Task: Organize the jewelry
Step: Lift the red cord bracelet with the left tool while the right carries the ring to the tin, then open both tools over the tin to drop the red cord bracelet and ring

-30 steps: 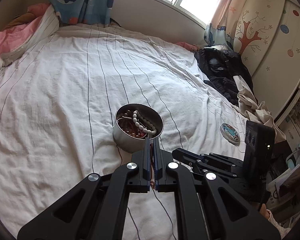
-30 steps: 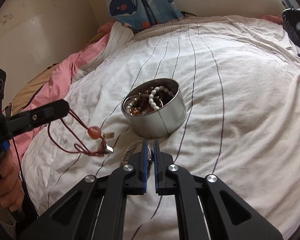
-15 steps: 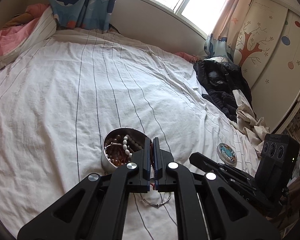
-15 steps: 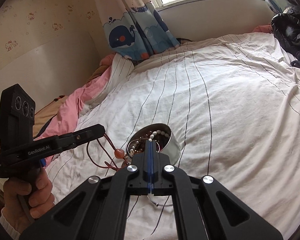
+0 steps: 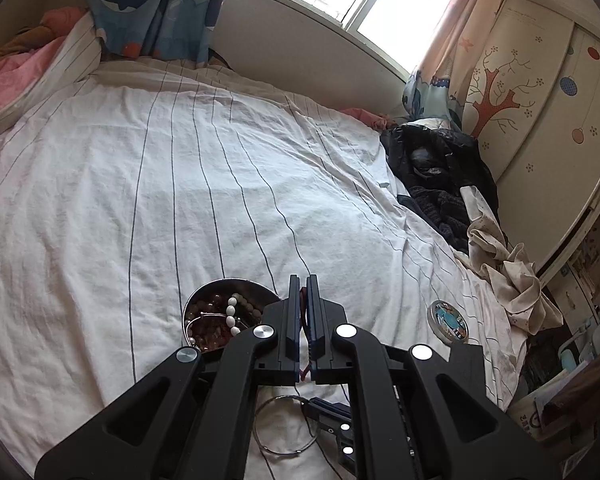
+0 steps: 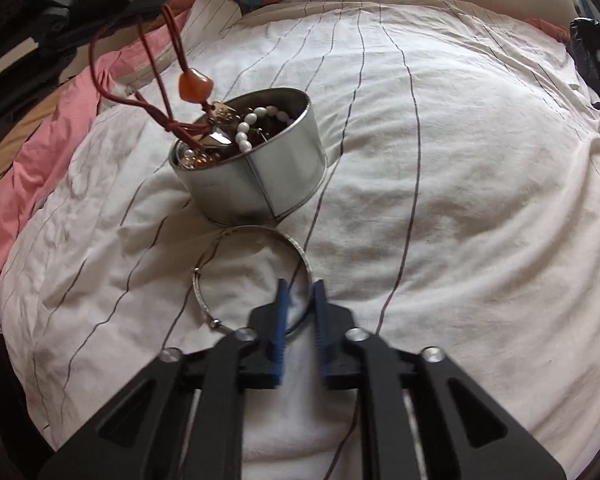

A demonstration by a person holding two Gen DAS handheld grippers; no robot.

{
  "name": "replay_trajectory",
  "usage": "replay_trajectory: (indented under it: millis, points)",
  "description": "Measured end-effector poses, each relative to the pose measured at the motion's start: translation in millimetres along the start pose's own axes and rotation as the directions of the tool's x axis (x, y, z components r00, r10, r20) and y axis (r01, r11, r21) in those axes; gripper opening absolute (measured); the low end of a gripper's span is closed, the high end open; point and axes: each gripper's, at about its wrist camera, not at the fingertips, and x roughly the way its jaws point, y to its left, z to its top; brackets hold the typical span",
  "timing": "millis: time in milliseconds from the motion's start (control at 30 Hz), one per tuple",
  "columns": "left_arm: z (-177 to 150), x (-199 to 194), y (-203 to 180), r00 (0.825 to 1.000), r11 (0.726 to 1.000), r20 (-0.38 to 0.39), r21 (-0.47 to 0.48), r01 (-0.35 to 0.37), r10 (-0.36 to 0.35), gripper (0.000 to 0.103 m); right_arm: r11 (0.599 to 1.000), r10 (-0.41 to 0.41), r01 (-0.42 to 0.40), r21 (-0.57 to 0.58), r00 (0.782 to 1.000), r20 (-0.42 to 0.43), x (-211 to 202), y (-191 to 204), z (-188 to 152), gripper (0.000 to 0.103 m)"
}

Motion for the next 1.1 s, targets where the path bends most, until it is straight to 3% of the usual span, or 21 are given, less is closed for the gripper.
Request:
replay_trajectory:
  millis: [200, 300, 400, 567, 733, 900, 1100]
  points:
    - [1.6, 9.7, 8.7, 1.000, 1.000, -0.006, -0.026, 0.012, -0.012, 0.003, 0.996, 0.005, -0.023, 0.092, 0.982, 0.189, -44.8, -20.0, 21.4, 0.004]
    - [-4.4, 39.6, 26.2, 0.991, 0.995, -0.111, -0.052, -0.086, 0.079, 0.003, 0.995, -0.019, -0.006, 0.102, 0.969, 0.247, -55.8, -21.7, 38.0, 0.004]
    - [-16.6, 51.7, 44.4, 0.969, 0.979, -0.169, -0.061, -0.194, 0.181, 0.004, 0.997, -0.025, 0.006, 0.078, 0.972, 0.235, -45.8, -17.6, 54.1, 0.004]
    - [-21.6, 24.7, 59.3, 0.960, 0.962, -0.113, -0.065, -0.264, 0.255, 0.019, 0.999, -0.042, 0.039, 0.019, 0.979, 0.200, -19.8, -0.1, 66.5, 0.005]
    - [-19.5, 7.4, 70.3, 0.965, 0.962, -0.091, -0.098, -0.256, 0.247, 0.028, 0.998, -0.047, 0.054, -0.031, 0.982, 0.181, 1.2, 15.7, 74.3, 0.005]
    - [-21.6, 4.2, 82.6, 0.969, 0.955, -0.089, -0.168, -0.245, 0.233, 0.028, 0.994, -0.059, 0.071, -0.078, 0.988, 0.143, 19.2, 25.1, 79.6, 0.006]
    - [-26.2, 3.1, 85.7, 0.967, 0.952, -0.093, -0.176, -0.249, 0.236, 0.029, 0.958, -0.206, 0.233, -0.164, 0.964, 0.165, 23.8, 31.6, 83.1, 0.003]
